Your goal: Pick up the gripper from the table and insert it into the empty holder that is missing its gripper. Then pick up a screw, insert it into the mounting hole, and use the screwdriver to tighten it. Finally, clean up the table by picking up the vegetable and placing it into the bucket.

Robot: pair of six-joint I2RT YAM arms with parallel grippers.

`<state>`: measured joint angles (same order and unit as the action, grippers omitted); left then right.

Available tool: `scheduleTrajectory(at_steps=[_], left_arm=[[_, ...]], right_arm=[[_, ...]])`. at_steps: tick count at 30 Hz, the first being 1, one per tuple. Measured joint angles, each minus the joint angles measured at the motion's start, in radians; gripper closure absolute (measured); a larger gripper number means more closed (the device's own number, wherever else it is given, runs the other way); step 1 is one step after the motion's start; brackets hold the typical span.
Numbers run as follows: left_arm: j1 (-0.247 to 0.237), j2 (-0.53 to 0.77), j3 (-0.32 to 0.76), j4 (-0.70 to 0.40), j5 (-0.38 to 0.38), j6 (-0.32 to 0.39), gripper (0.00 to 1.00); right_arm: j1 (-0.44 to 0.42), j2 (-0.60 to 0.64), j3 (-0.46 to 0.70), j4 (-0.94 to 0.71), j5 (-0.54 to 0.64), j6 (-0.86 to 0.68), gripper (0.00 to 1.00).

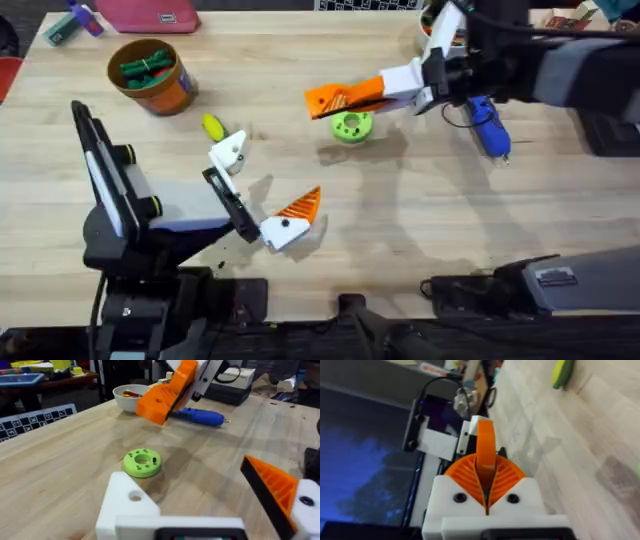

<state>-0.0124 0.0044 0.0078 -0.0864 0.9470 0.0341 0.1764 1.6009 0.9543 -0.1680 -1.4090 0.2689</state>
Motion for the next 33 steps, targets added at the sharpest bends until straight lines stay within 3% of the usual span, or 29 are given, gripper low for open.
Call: scheduleTrajectory(at_steps=[8, 23, 33], left_arm=[[0.000, 0.000, 0.000, 0.000, 0.000, 0.000, 0.015], [0.000, 0.000, 0.000, 0.000, 0.000, 0.000, 0.015], [0.000, 0.000, 0.000, 0.000, 0.000, 0.000, 0.015]], right_arm=[[0.040, 0.156, 0.000, 0.121, -0.090, 0.099, 0.992], [0.190, 0.186, 0.070, 0.124, -0.114, 0.280, 0.992], [0.260, 0.293, 0.159, 0.103, -0.114, 0.311, 0.992]])
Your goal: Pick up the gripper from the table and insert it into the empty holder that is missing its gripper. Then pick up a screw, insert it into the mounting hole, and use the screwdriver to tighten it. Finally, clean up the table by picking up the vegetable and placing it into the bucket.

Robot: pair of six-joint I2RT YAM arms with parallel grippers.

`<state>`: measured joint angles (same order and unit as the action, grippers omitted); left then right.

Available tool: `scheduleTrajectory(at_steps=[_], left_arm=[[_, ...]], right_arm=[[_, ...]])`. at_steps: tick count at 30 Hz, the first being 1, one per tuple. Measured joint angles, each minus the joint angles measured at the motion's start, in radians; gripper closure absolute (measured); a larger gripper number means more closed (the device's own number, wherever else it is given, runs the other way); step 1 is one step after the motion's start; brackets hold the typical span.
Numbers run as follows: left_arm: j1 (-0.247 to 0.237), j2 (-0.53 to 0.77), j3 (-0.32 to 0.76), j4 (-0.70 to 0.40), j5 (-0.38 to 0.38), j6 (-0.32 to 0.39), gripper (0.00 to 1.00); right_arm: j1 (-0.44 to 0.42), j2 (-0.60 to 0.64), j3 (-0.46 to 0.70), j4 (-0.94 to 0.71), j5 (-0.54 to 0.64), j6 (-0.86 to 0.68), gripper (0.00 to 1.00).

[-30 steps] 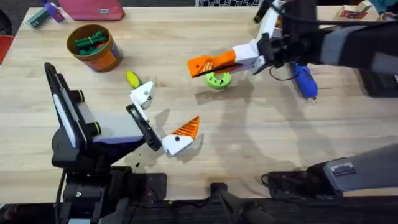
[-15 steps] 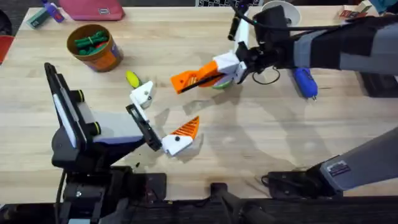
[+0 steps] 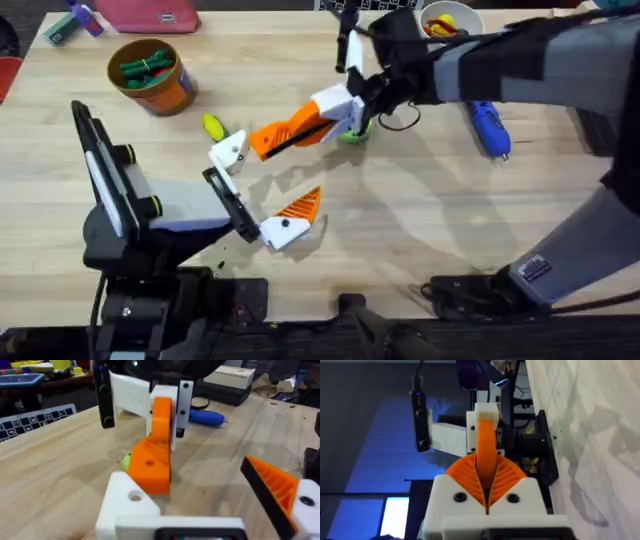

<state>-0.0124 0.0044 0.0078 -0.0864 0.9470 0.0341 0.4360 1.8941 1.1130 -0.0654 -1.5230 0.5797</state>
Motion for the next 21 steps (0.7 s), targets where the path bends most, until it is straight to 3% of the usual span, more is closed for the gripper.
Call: scheduleTrajectory(at_steps=[21], left_arm=[[0.000, 0.000, 0.000, 0.000, -0.004, 0.003, 0.015]], right_arm=[[0.041, 0.011, 0.000, 0.027, 0.000, -0.100, 0.992]])
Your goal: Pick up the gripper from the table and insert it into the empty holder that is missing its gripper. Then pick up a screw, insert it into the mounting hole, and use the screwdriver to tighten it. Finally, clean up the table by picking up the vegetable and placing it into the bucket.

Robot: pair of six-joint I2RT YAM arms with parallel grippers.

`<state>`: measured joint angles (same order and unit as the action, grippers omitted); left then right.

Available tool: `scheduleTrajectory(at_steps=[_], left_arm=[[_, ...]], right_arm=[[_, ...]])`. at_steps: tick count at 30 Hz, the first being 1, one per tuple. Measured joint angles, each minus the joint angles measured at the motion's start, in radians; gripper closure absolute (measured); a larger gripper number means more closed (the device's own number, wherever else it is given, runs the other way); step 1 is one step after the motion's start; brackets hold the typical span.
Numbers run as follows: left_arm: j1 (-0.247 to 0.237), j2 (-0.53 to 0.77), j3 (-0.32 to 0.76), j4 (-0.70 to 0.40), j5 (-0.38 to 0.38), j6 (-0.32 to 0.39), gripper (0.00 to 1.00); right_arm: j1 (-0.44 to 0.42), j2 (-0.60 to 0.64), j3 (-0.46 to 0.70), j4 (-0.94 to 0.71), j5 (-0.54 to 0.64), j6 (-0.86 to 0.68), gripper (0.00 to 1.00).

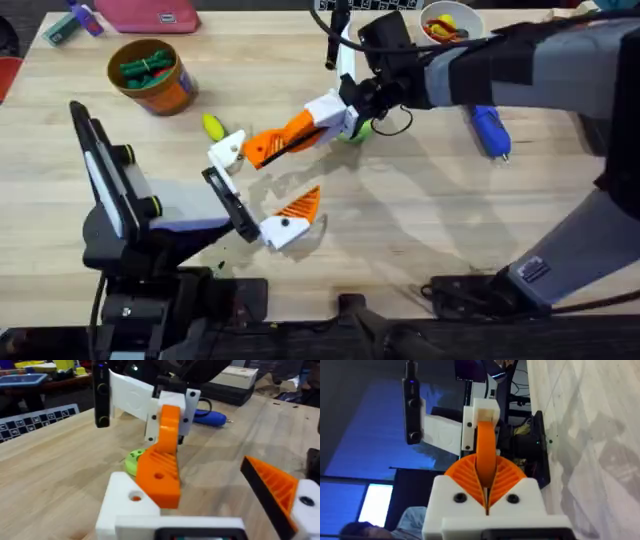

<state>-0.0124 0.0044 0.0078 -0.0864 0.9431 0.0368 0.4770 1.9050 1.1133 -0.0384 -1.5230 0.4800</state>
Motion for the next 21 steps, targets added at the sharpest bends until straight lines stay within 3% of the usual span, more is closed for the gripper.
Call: scheduleTrajectory(at_steps=[21], left_arm=[[0.000, 0.000, 0.000, 0.000, 0.003, 0.008, 0.015]], right_arm=[[0.029, 0.000, 0.019, 0.035, 0.015, -0.009, 0.993]])
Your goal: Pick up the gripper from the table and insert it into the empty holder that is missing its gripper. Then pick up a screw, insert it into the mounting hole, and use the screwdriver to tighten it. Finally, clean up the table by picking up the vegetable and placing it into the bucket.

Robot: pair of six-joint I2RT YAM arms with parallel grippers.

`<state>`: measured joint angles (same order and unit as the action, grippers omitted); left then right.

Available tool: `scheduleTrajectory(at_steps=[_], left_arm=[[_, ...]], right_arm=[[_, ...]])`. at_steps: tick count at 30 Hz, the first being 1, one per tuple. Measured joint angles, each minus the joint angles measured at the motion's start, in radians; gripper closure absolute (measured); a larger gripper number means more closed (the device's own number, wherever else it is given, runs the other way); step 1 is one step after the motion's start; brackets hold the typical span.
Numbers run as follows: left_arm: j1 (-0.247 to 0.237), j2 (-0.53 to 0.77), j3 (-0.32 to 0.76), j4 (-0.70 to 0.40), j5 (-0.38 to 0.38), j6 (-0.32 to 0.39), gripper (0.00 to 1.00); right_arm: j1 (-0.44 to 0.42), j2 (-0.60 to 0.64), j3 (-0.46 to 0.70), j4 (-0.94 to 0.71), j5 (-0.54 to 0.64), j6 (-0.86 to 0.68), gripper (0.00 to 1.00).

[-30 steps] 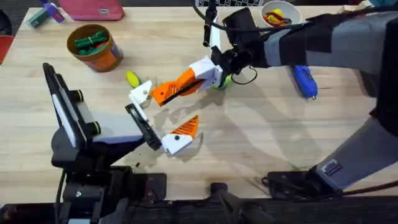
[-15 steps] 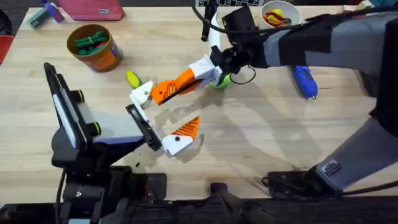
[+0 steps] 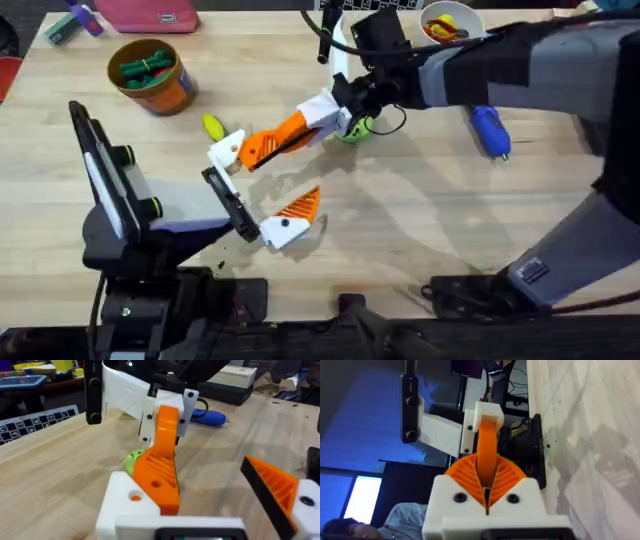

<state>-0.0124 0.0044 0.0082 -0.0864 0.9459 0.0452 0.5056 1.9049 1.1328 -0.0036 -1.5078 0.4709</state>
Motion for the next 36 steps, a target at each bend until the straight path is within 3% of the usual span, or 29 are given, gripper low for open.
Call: scheduleTrajectory(at_steps=[23, 36], left_arm=[[0.002, 0.000, 0.000, 0.001, -0.020, 0.008, 0.014], [0.004, 0.000, 0.000, 0.001, -0.024, 0.007, 0.015]], right_arm=[[0.041, 0.089, 0.124, -0.003, -0.004, 0.057, 0.993], [0.058, 0.094, 0.130, -0.002, -0.001, 0.061, 0.993]])
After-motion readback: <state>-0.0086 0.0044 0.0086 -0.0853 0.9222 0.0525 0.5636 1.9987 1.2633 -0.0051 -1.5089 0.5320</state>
